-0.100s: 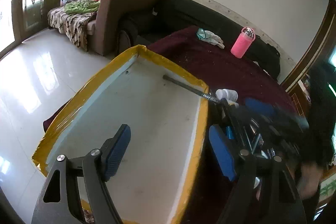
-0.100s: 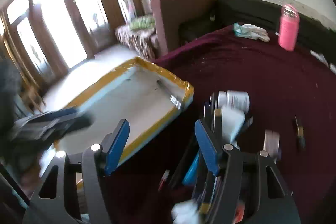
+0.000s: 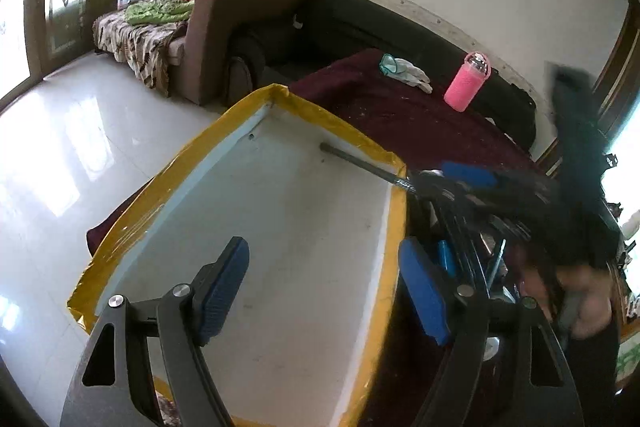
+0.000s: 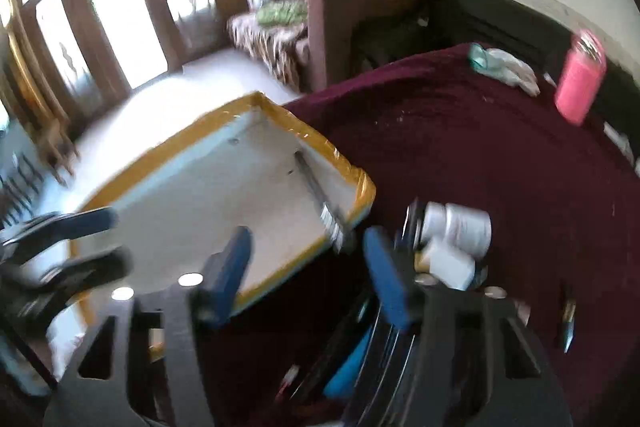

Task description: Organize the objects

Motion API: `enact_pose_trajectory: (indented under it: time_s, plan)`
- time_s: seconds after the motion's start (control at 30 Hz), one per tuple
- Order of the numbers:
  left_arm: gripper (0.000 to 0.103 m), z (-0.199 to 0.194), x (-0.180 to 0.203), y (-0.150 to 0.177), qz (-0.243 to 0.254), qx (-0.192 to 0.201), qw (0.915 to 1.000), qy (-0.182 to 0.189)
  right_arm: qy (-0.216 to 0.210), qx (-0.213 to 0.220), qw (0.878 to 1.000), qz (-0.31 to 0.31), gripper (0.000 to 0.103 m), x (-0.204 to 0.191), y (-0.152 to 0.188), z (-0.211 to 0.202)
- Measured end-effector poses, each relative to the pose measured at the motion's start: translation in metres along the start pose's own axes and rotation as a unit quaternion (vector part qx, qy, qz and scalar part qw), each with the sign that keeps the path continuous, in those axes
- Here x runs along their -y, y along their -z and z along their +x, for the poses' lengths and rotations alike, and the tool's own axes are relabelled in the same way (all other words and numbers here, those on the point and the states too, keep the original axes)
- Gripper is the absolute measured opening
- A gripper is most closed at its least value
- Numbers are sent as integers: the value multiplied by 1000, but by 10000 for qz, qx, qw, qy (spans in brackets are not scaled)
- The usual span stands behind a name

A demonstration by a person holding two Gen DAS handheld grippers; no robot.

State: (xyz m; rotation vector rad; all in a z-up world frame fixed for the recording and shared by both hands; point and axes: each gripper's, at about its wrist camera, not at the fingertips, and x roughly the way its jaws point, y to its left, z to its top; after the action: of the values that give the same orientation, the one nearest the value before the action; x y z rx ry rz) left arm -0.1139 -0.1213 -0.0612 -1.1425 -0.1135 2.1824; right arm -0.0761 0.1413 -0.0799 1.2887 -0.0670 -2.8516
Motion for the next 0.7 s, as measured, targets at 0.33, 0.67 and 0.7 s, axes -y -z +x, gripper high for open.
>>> enact_pose_trajectory:
  time_s: [0.33, 0.67, 0.7]
  plan:
    - [72, 21, 20, 10, 196, -95, 9993, 319, 124, -1321, 9903, -416, 11, -13, -12, 52]
    - [72, 44, 113, 56, 1246, -900, 9835, 958, 412, -158, 9753, 2166, 11, 40, 117, -90]
    - [72, 48, 123, 61, 1371, -1012, 9807, 963, 434, -63, 9704, 2375, 11, 42, 135, -100]
